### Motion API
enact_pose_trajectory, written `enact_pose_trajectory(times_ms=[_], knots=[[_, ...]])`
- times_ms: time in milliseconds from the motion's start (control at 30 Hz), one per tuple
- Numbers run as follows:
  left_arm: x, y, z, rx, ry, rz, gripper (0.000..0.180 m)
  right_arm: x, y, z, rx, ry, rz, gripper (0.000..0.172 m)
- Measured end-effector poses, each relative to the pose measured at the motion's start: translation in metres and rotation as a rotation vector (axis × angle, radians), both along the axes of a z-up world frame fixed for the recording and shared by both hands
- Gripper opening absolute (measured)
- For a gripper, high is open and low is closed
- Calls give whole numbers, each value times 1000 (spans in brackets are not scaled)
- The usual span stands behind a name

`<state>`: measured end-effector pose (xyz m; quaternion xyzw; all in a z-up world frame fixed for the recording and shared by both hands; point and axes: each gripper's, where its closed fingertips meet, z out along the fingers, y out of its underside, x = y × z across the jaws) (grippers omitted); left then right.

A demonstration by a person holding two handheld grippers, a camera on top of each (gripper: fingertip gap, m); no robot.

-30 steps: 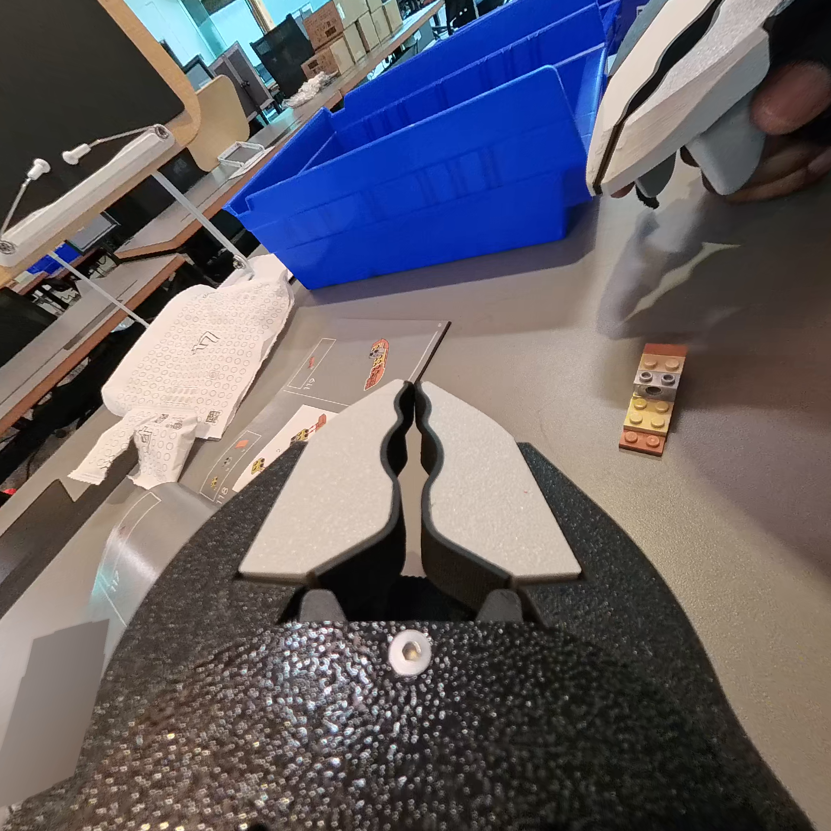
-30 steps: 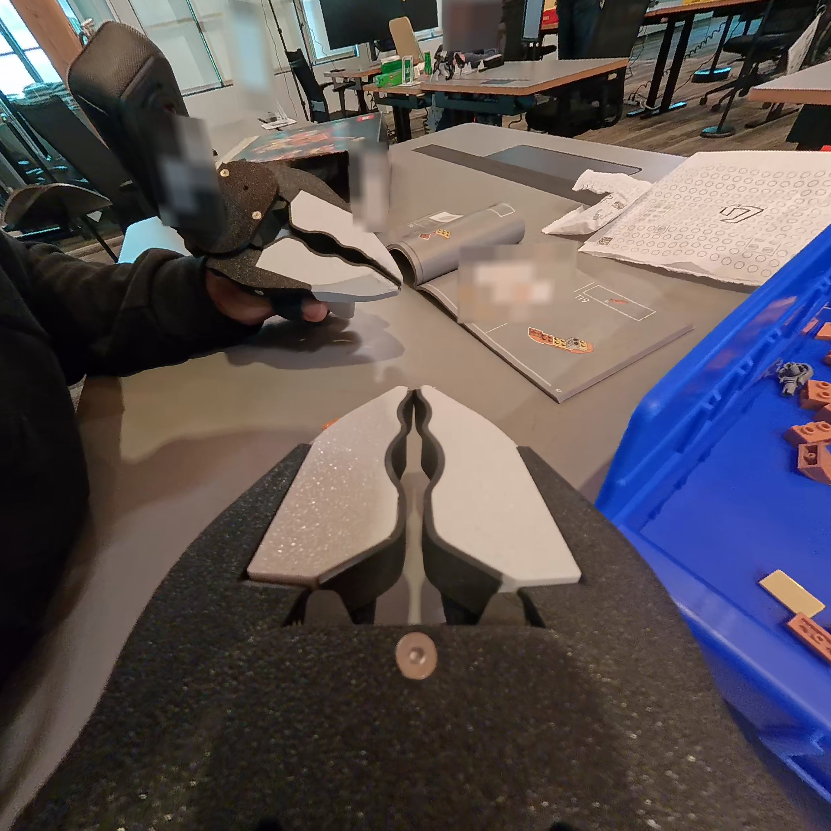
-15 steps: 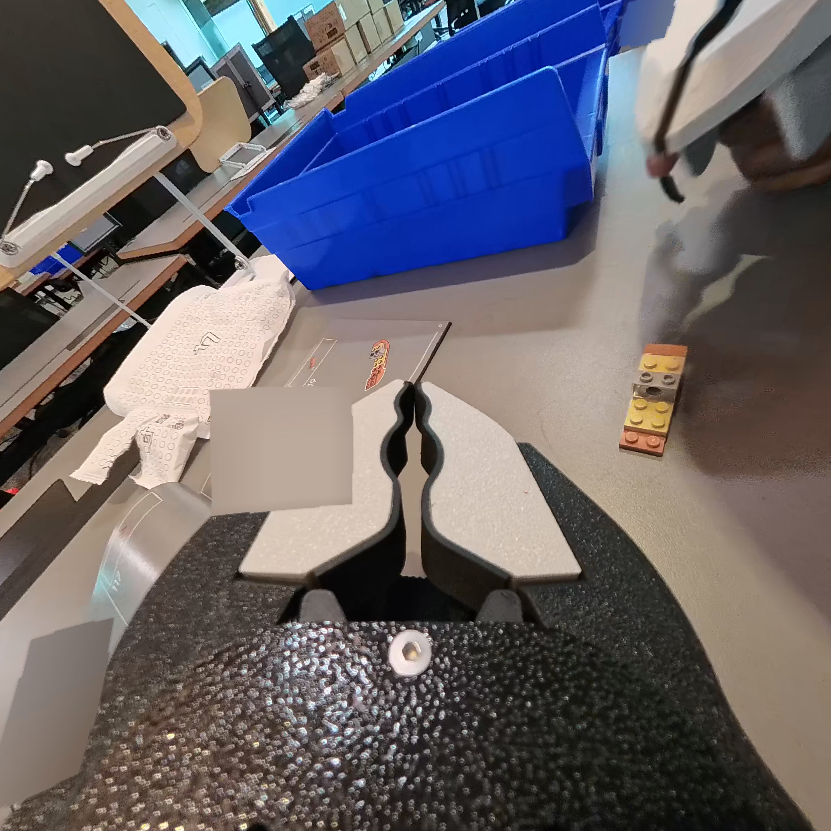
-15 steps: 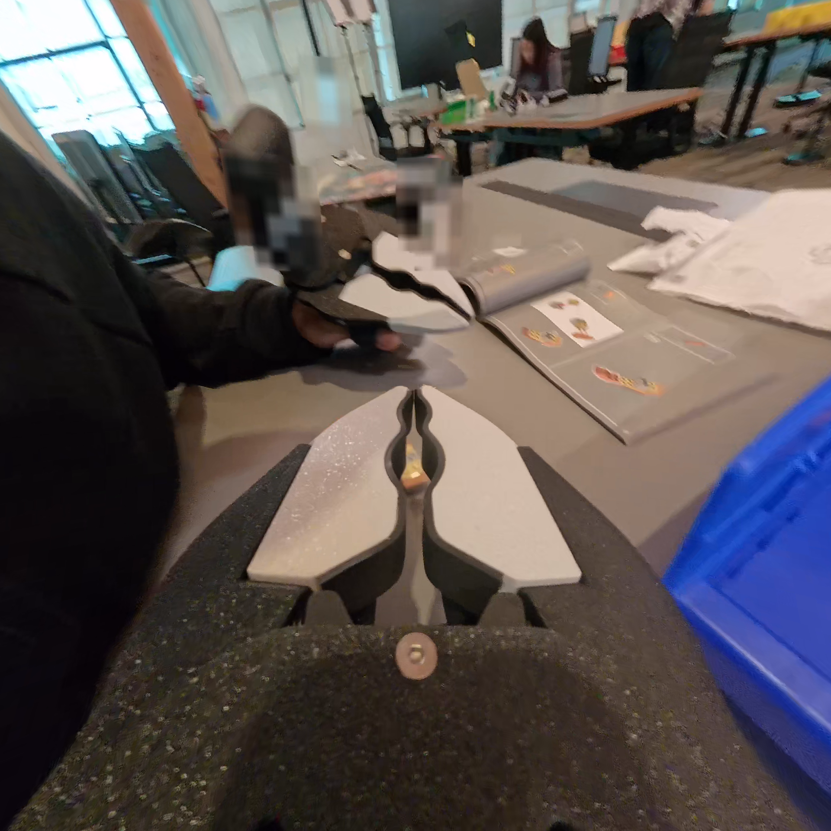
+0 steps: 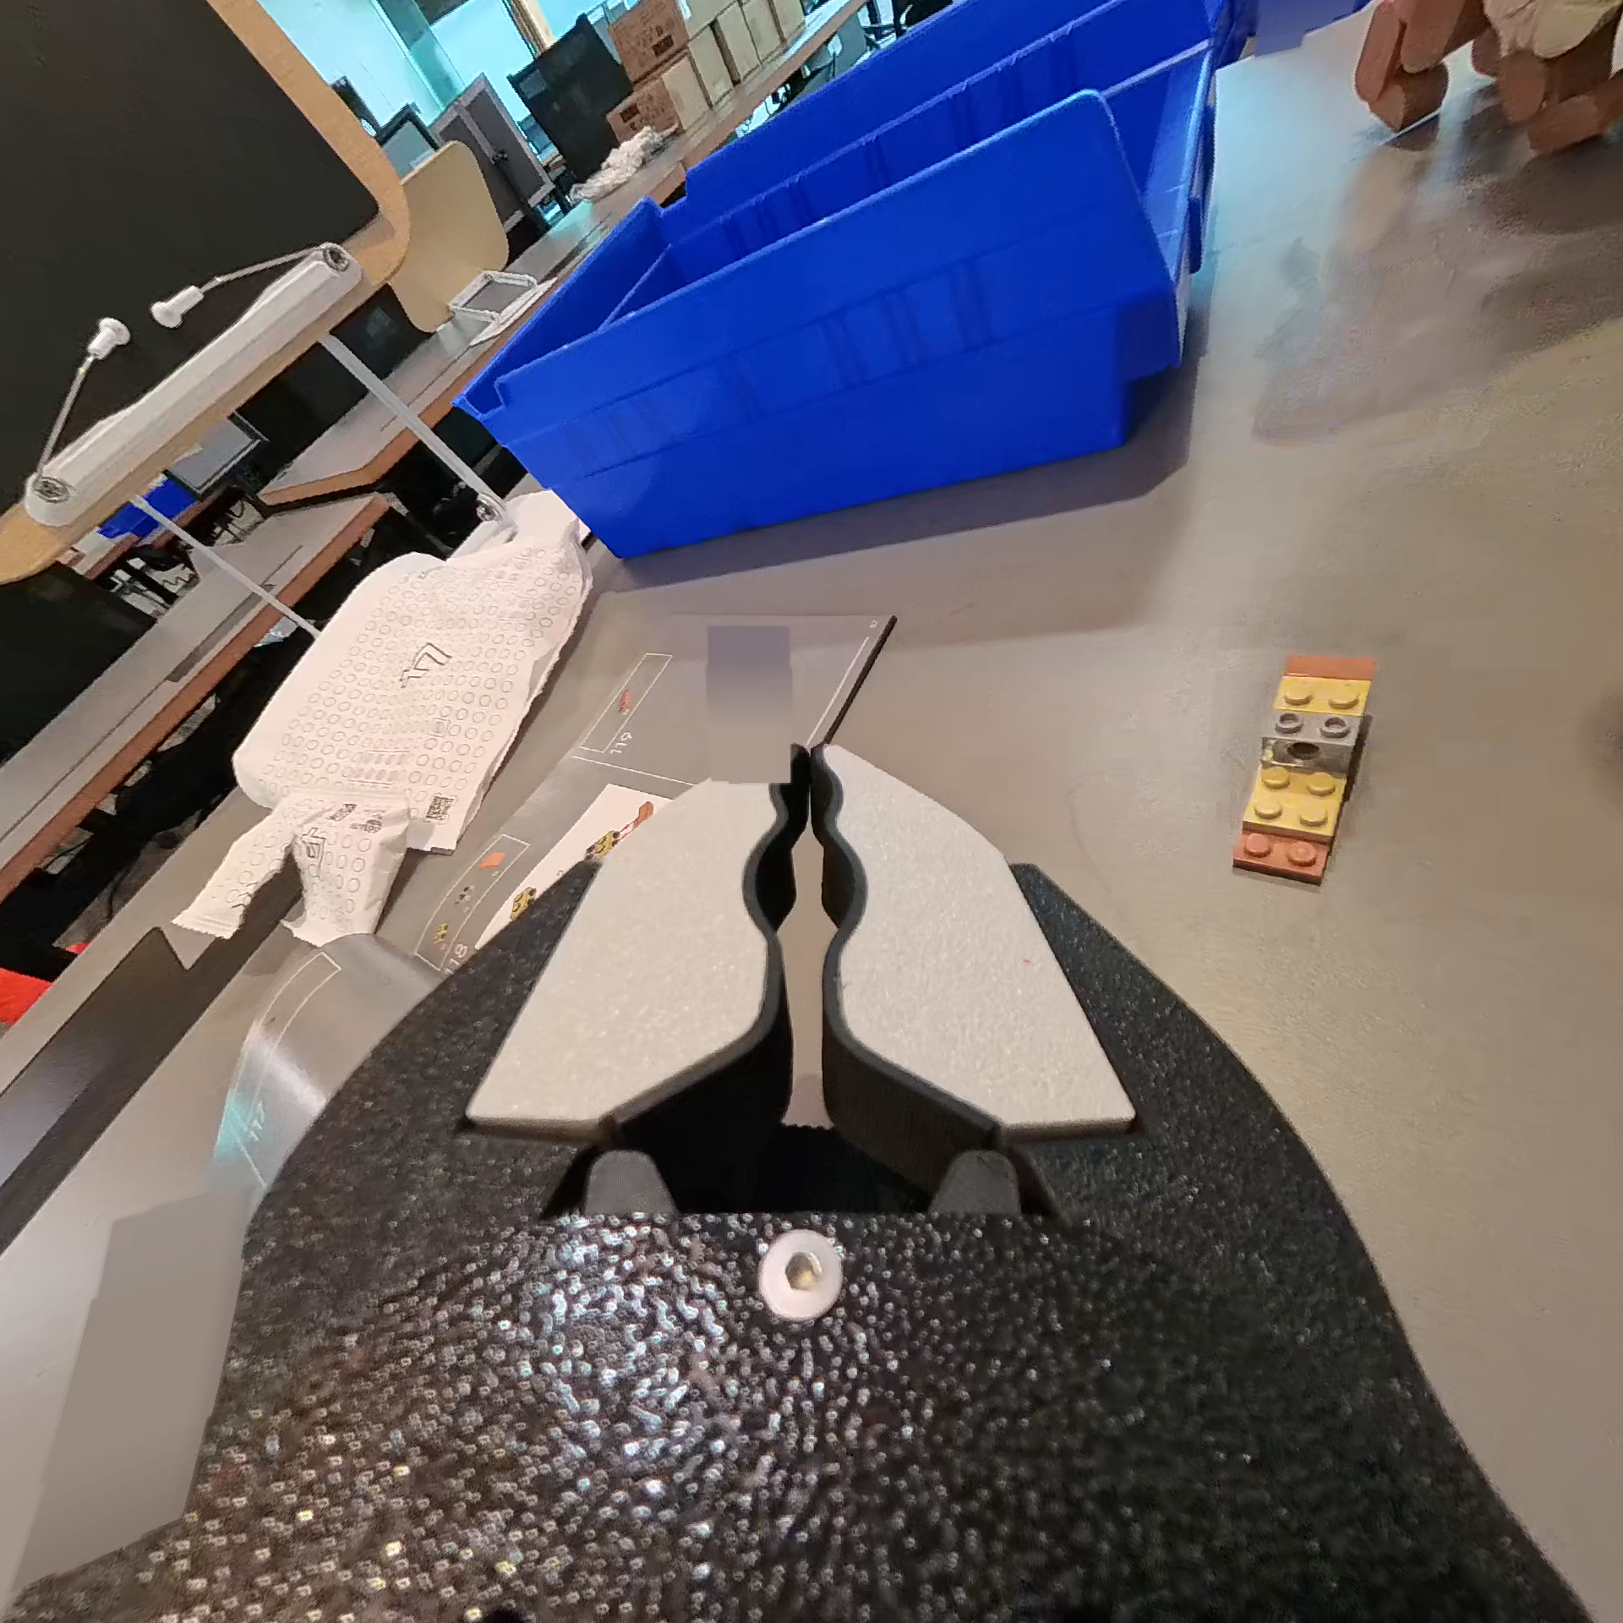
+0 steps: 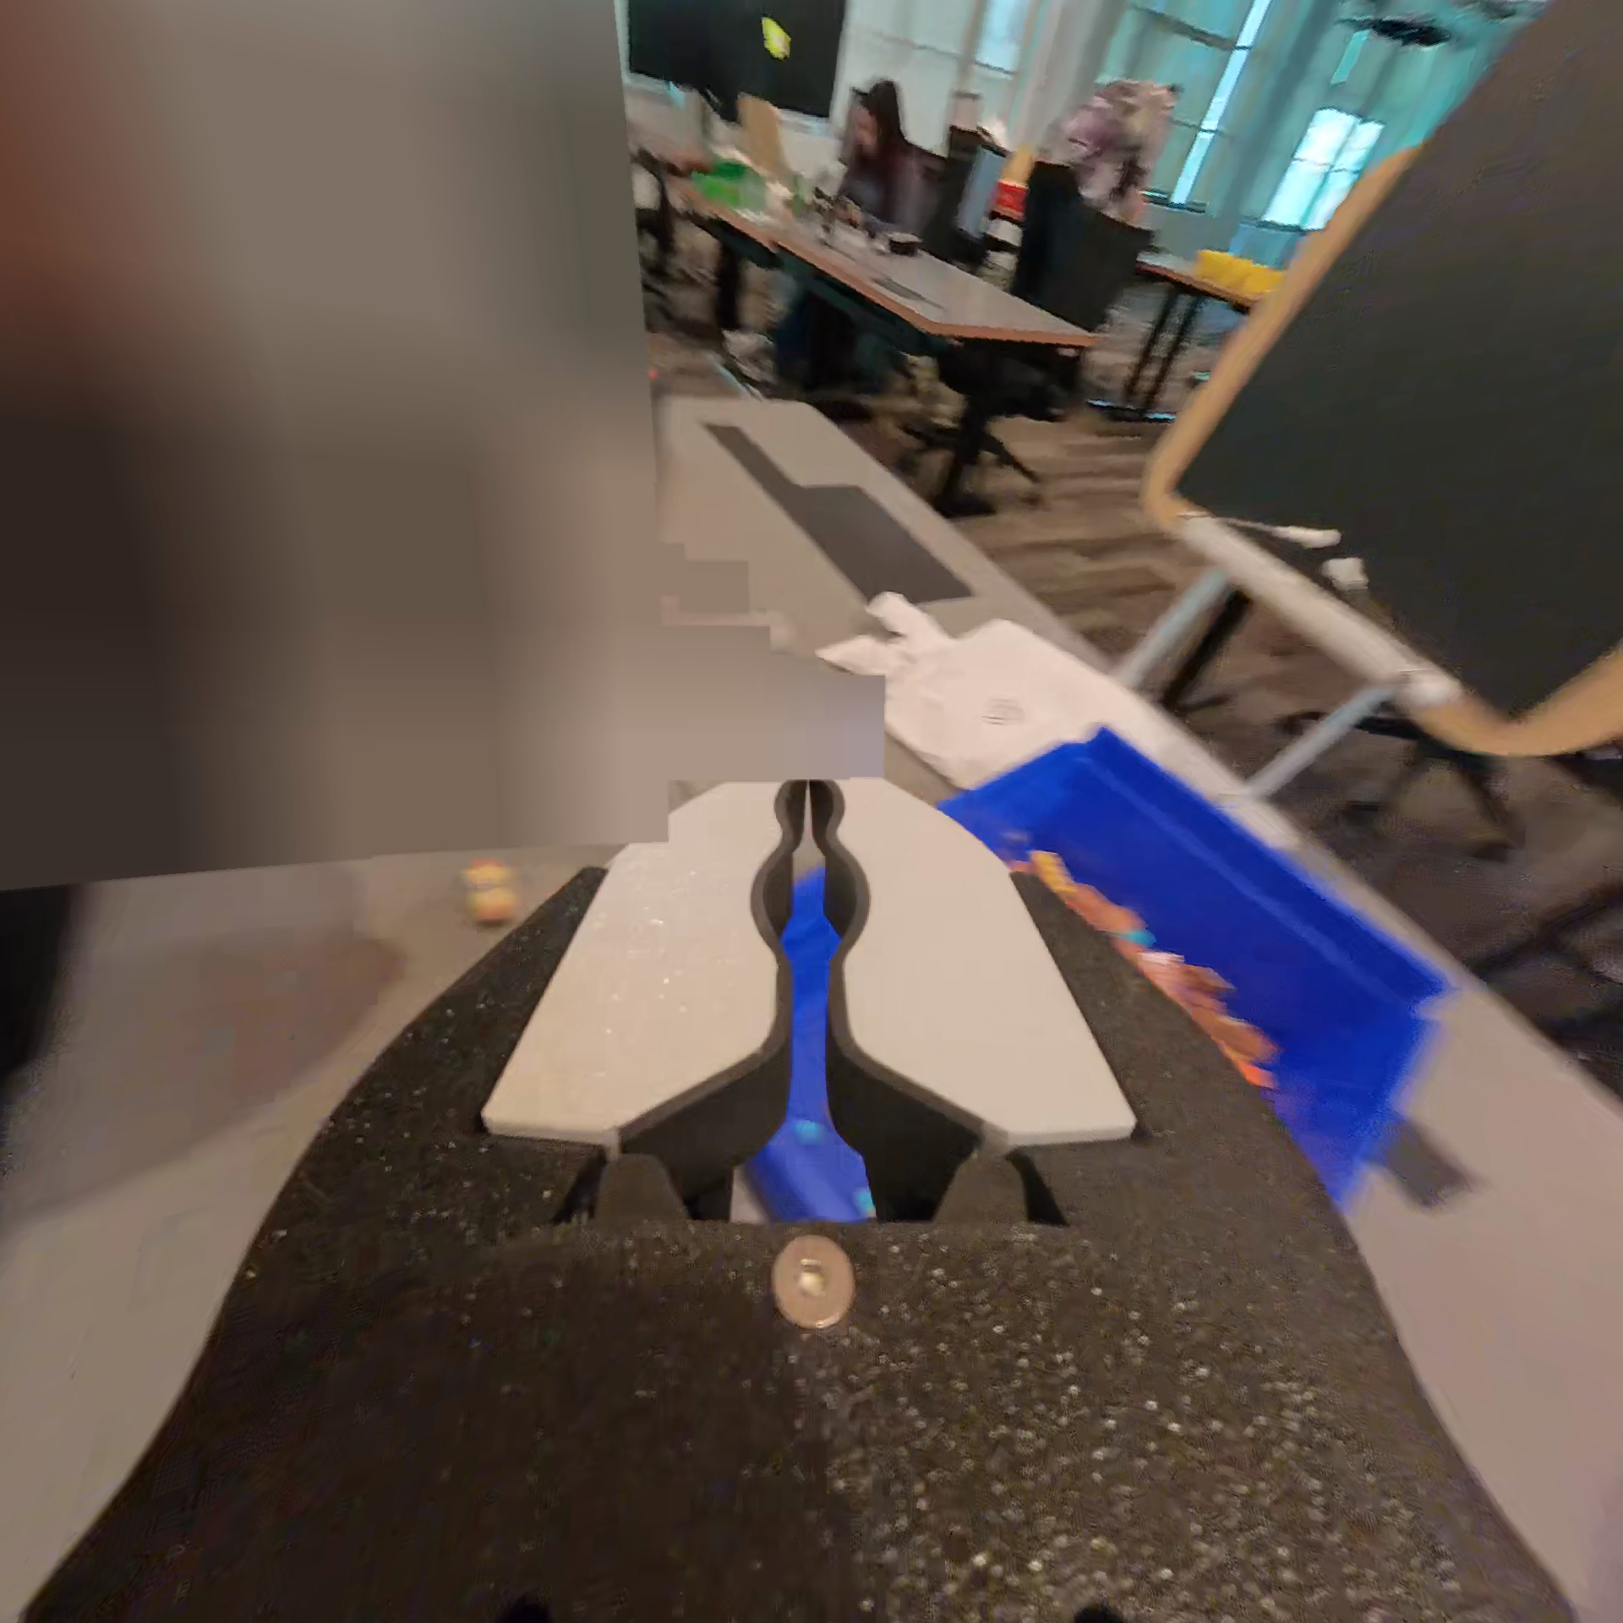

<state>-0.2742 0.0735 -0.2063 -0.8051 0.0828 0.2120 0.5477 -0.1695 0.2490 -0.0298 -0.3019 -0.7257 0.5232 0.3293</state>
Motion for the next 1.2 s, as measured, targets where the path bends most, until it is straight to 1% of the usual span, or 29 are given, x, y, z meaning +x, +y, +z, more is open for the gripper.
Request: enact_pose_trajectory(times_ms=[100,200,267,333,400,467,567,700,867,1067,1200], knots=[[-3,0,0,-1,5,12,0,-44,51,1,168,10,-88,4],[-4,0,0,-2,11,19,0,-88,84,-6,244,-40,-98,10],[-6,-1,-1,-5,16,27,0,-113,91,-20,262,-108,-38,15],[-8,-1,-1,-6,19,33,0,-135,95,-40,314,-178,9,21],[-9,-2,-1,-6,21,38,0,-155,100,-59,376,-213,12,28],[-10,-2,-1,-8,23,42,0,-168,101,-72,392,-226,32,30],[-12,-2,-2,-15,30,50,0,-174,101,-85,407,-224,66,30],[-14,0,-5,-31,48,65,0,-173,108,-94,406,-201,56,29],[-16,1,-7,-47,64,76,0,-168,116,-109,434,-219,50,29],[-15,1,-6,-45,66,66,0,-166,117,-138,636,-241,95,30],[-12,0,-7,-47,70,53,0,-164,113,-152,721,-251,127,31]])
